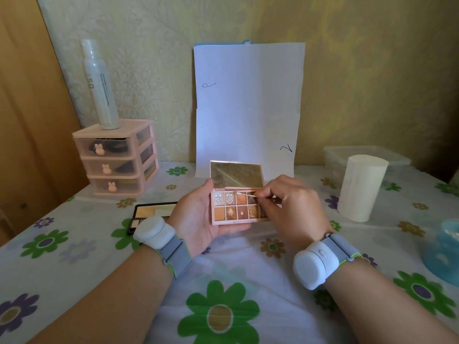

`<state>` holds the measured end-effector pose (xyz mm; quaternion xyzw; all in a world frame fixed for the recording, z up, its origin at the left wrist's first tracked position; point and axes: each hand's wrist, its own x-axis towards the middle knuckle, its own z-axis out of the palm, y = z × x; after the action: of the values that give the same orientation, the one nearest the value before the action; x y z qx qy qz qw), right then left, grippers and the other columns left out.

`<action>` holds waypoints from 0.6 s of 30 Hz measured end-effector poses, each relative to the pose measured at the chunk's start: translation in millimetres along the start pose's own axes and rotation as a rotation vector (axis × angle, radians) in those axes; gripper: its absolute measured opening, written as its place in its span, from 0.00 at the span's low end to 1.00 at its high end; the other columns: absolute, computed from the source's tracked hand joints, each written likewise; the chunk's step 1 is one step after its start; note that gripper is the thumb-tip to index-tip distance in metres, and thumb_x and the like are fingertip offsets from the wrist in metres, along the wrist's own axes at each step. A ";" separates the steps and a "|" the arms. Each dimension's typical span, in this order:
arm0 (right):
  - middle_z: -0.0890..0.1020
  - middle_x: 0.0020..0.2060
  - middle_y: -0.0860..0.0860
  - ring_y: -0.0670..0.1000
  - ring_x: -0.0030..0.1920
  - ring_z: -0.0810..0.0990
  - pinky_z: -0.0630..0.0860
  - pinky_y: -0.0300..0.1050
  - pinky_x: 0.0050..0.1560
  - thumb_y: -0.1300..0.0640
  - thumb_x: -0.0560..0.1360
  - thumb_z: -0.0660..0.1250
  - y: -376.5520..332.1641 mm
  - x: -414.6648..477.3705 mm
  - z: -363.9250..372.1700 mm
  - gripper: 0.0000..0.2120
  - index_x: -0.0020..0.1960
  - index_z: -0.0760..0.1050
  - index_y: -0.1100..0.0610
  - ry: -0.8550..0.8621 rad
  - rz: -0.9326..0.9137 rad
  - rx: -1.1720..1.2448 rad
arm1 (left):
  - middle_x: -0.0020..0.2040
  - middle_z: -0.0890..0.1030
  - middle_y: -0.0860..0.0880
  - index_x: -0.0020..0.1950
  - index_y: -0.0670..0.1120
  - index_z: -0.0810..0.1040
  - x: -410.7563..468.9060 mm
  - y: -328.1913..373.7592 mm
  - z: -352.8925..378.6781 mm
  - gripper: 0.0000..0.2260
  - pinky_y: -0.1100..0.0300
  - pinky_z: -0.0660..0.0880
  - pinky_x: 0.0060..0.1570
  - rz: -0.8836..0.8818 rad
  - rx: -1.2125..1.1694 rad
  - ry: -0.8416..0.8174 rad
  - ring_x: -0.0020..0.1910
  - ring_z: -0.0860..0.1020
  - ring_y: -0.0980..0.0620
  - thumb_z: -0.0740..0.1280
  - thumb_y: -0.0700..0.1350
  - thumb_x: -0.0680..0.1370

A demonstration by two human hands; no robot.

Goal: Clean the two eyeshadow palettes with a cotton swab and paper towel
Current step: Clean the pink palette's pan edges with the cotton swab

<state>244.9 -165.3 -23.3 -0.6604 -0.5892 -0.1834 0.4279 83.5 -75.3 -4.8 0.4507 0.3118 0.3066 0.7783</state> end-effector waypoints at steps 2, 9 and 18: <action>0.81 0.39 0.44 0.49 0.41 0.77 0.69 0.38 0.42 0.62 0.70 0.75 0.5 0.4 1.2 0.07 0.41 0.82 0.51 -0.007 -0.012 -0.003 | 0.56 0.85 0.35 0.66 0.38 0.77 -0.9 1.0 0.6 0.27 0.38 0.81 0.50 0.004 -0.005 0.007 0.54 0.85 0.34 0.51 0.57 0.86; 0.81 0.38 0.43 0.49 0.40 0.75 0.67 0.36 0.42 0.64 0.69 0.76 -1.6 0.3 1.7 0.09 0.39 0.82 0.50 -0.036 -0.062 0.008 | 0.55 0.85 0.35 0.64 0.36 0.78 -1.8 1.6 0.7 0.27 0.39 0.82 0.47 -0.004 -0.021 0.005 0.52 0.85 0.35 0.52 0.57 0.86; 0.80 0.38 0.44 0.49 0.41 0.75 0.66 0.35 0.42 0.62 0.71 0.74 0.7 0.3 0.5 0.07 0.41 0.81 0.51 0.008 -0.016 -0.002 | 0.58 0.85 0.36 0.67 0.39 0.77 -1.1 0.3 -0.7 0.26 0.37 0.80 0.53 -0.003 -0.003 -0.018 0.55 0.84 0.35 0.51 0.58 0.86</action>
<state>245.5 -164.6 -23.6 -0.6553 -0.5924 -0.1900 0.4283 82.3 -75.7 -4.6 0.4518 0.3048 0.3017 0.7823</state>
